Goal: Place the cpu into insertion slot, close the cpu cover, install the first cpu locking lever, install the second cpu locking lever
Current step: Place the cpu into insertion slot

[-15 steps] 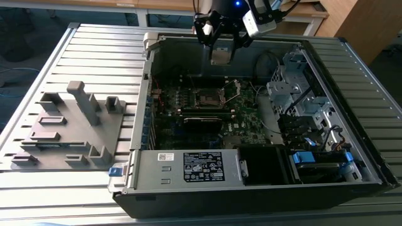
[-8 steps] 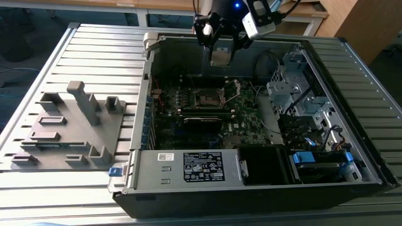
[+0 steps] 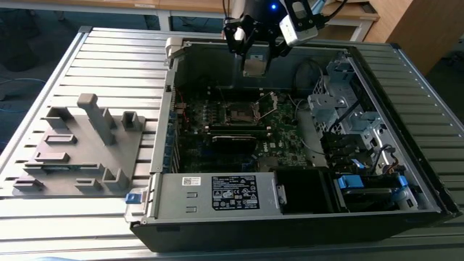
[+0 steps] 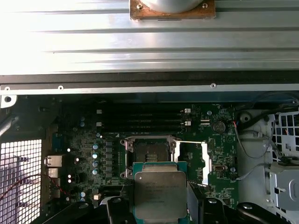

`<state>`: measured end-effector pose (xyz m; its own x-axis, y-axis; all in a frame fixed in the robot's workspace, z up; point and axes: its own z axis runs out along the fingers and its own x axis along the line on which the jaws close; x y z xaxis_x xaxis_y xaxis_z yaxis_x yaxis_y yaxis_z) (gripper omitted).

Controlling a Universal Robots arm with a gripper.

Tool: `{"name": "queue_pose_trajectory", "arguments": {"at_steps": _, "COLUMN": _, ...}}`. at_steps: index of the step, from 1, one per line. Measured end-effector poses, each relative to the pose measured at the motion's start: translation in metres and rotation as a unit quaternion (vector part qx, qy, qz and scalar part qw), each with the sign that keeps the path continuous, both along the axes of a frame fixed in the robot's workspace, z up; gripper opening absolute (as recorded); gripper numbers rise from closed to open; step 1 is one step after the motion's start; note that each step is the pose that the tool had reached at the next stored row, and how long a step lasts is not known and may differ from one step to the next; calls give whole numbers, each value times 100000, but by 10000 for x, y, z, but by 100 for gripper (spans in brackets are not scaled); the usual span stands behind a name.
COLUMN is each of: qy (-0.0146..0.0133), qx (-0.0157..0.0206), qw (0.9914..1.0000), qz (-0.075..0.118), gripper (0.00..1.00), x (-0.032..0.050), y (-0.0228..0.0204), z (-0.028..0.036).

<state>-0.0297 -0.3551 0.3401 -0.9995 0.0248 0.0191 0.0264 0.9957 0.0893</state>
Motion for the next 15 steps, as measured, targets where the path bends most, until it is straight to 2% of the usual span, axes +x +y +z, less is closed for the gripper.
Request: {"name": "queue_pose_trajectory", "arguments": {"at_steps": 15, "qy": -6, "qx": 21, "qw": 100000, "qz": 0, "gripper": 54, "x": 0, "y": 0, "z": -29}}
